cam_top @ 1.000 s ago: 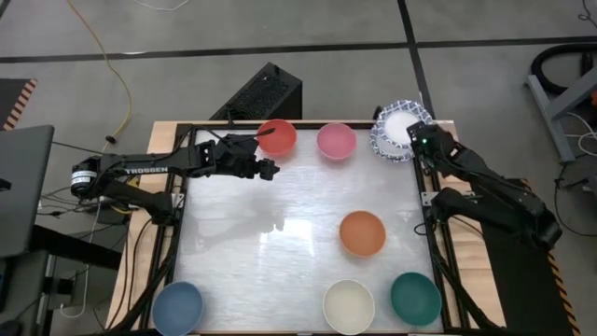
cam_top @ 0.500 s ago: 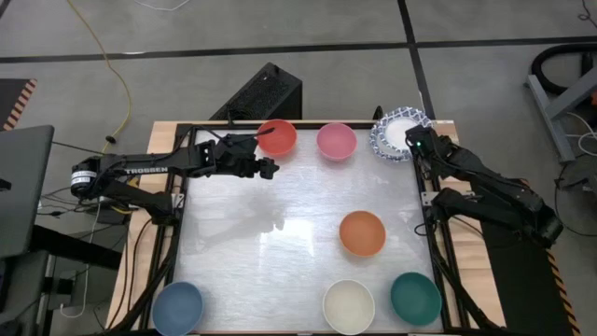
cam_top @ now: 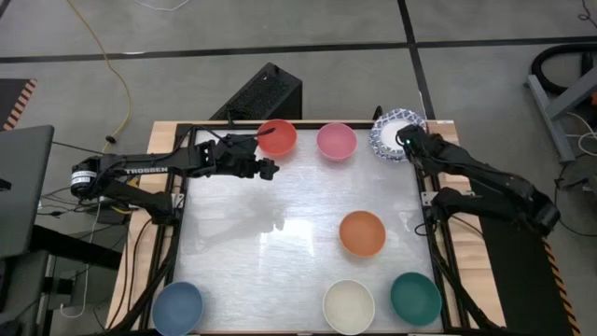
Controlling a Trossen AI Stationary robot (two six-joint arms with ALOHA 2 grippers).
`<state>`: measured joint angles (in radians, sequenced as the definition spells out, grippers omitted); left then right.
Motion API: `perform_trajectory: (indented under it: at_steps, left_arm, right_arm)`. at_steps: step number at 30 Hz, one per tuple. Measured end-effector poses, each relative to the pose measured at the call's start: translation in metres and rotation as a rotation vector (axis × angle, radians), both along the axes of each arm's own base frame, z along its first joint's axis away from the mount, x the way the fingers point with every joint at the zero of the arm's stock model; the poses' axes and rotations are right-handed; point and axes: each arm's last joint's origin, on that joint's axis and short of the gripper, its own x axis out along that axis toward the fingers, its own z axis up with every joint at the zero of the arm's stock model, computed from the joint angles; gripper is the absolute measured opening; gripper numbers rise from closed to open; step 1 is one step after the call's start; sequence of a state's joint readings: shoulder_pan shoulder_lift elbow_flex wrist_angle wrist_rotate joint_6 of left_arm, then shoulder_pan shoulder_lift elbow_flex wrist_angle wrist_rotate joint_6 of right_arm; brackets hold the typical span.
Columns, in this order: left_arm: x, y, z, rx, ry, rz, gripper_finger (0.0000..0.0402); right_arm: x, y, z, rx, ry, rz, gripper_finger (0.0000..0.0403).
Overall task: Nest bowls inside each other
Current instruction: Stack the blue patterned bowl on top of the blue patterned bowl
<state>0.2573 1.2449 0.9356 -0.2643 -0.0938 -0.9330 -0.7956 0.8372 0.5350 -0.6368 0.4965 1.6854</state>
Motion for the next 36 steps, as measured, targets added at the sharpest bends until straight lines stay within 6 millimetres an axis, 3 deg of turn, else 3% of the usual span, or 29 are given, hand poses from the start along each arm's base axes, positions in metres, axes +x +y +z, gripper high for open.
perform_trajectory:
  at_steps: [13, 20, 24, 36]
  left_arm:
    - [0.0, 0.0, 0.0, 0.0, 0.0, -0.004, 0.0219]
    - [0.0, 0.0, 0.0, 0.0, 0.0, -0.004, 0.0219]
    - [0.0, 0.0, 0.0, -0.002, -0.001, -0.003, 0.0219]
    - [0.0, 0.0, 0.0, -0.016, -0.006, 0.0, 0.0219]
  right_arm:
    - [-0.007, 0.004, 0.01, -0.102, -0.039, 0.079, 0.0005]
    - [-0.02, 0.024, -0.033, -0.189, -0.265, 0.041, 0.0004]
    - [-0.022, 0.029, -0.041, -0.275, -0.315, 0.034, 0.0004]
    - [-0.027, 0.033, -0.05, -0.222, -0.284, -0.031, 0.0004]
